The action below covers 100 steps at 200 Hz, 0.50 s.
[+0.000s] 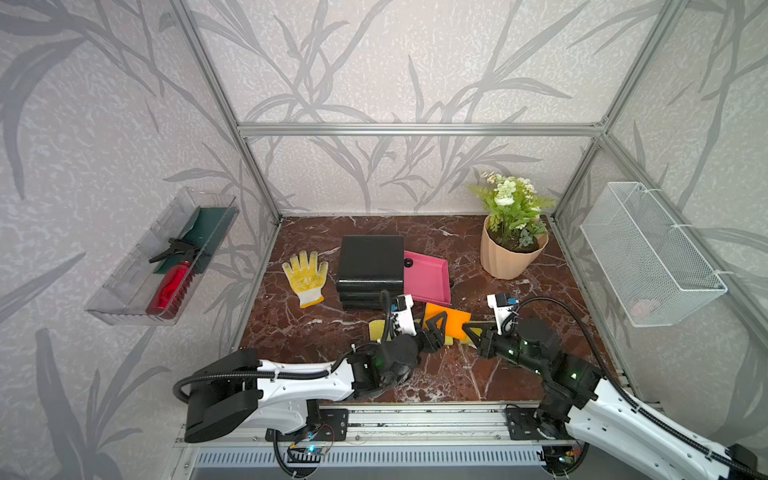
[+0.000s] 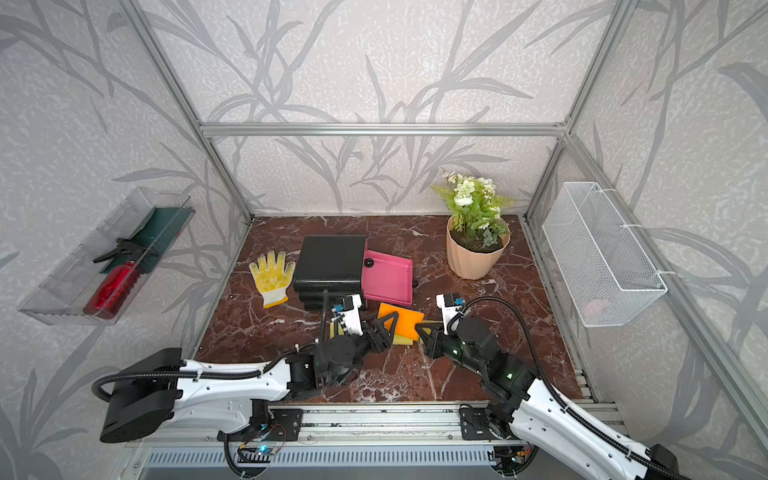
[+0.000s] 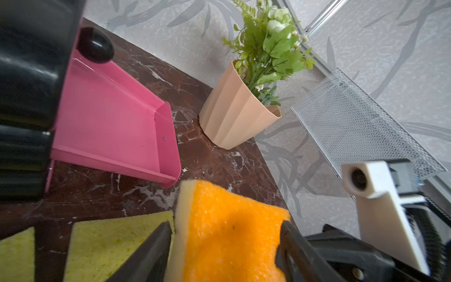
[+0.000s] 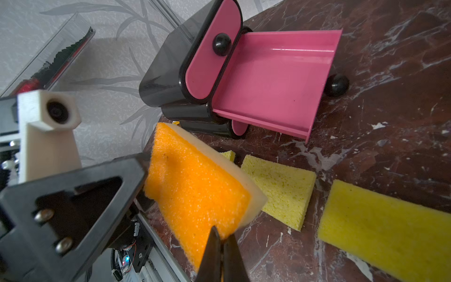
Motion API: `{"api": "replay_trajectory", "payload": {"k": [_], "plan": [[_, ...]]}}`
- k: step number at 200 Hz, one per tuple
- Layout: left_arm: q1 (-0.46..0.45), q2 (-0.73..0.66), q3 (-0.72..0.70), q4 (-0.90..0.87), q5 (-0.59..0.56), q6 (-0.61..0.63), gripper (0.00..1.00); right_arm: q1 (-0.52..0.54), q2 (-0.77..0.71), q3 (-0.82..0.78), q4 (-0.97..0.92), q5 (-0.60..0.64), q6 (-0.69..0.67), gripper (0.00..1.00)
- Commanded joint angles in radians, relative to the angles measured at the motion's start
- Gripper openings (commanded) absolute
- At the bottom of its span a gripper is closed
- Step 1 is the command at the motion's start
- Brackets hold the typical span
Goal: Take the sponge out of the drawer
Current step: Pick up the sponge from the drawer.
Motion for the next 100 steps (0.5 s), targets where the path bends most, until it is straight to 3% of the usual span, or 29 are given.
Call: {"api": "replay_trajectory", "payload": {"k": [1, 41, 66, 100], "plan": [[0.093, -0.087, 0.045, -0.194, 0.174, -0.041, 0.77, -0.002, 0.006, 0.06, -0.088, 0.003, -0.095, 0.0], [0.134, -0.196, 0.133, -0.52, 0.302, 0.066, 0.8, -0.018, 0.031, 0.1, -0.123, -0.017, -0.137, 0.0], [0.145, -0.188, 0.159, -0.577, 0.403, 0.086, 0.78, -0.033, 0.04, 0.113, -0.125, -0.038, -0.144, 0.0], [0.153, -0.135, 0.171, -0.582, 0.454, 0.098, 0.75, -0.056, 0.041, 0.124, -0.132, -0.07, -0.15, 0.0]]}}
